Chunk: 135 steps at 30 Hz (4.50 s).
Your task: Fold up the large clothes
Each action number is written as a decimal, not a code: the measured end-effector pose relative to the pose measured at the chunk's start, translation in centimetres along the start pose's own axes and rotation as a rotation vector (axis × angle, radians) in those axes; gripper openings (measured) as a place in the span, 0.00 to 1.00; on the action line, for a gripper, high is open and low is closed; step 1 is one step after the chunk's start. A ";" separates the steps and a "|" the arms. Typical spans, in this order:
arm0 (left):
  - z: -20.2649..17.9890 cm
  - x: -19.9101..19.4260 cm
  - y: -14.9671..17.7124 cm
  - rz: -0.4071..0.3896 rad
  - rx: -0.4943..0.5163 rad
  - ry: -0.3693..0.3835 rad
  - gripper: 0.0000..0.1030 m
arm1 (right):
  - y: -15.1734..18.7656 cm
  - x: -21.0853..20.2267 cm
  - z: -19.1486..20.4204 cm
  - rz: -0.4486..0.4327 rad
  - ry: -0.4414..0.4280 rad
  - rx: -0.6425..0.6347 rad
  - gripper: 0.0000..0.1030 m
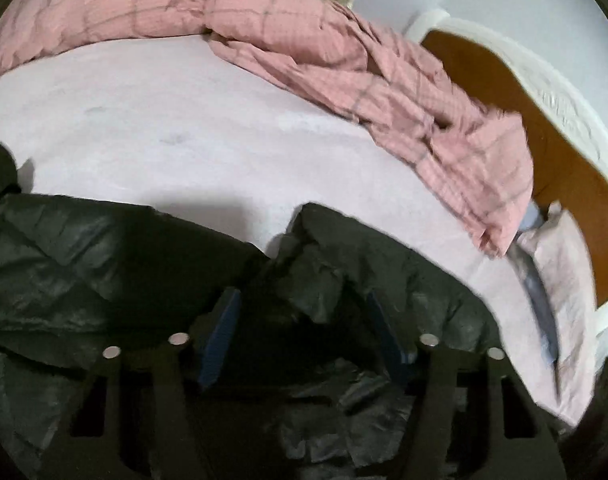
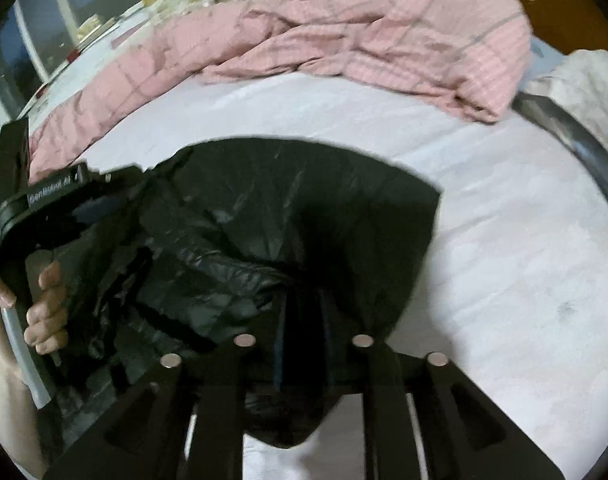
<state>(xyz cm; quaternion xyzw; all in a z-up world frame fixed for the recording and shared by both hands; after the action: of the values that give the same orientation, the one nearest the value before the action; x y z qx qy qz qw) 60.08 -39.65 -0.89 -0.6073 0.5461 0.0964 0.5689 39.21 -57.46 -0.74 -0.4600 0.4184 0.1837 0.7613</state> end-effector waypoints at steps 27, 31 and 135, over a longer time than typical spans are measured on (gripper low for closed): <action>11.4 -30.5 1.1 -0.489 0.012 -0.612 0.07 | -1.3 -7.4 4.7 -0.210 -0.432 -0.007 0.48; 17.0 -34.7 4.8 -0.457 -0.059 -0.709 0.07 | -0.7 -5.9 6.7 -0.141 -0.348 -0.055 0.48; 11.9 -38.6 33.4 -0.636 0.016 -0.548 1.00 | 22.3 -13.9 20.9 -0.491 -0.213 -0.270 0.92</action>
<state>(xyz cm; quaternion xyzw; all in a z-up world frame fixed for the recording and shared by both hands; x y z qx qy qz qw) 25.38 -0.63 4.05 -0.6931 0.1608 0.0698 0.6992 26.13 -26.81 3.00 -0.6226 0.1841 0.0954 0.7546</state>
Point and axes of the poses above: each gripper's, at about its wrist camera, not at the fingertips, and x roughly the way its jaws point, z to its left, y to its underside, the point moved 4 cm from there along x, roughly the way its jaws point, and after that the axes turned 5 degrees about x, right-handed, at the moved point
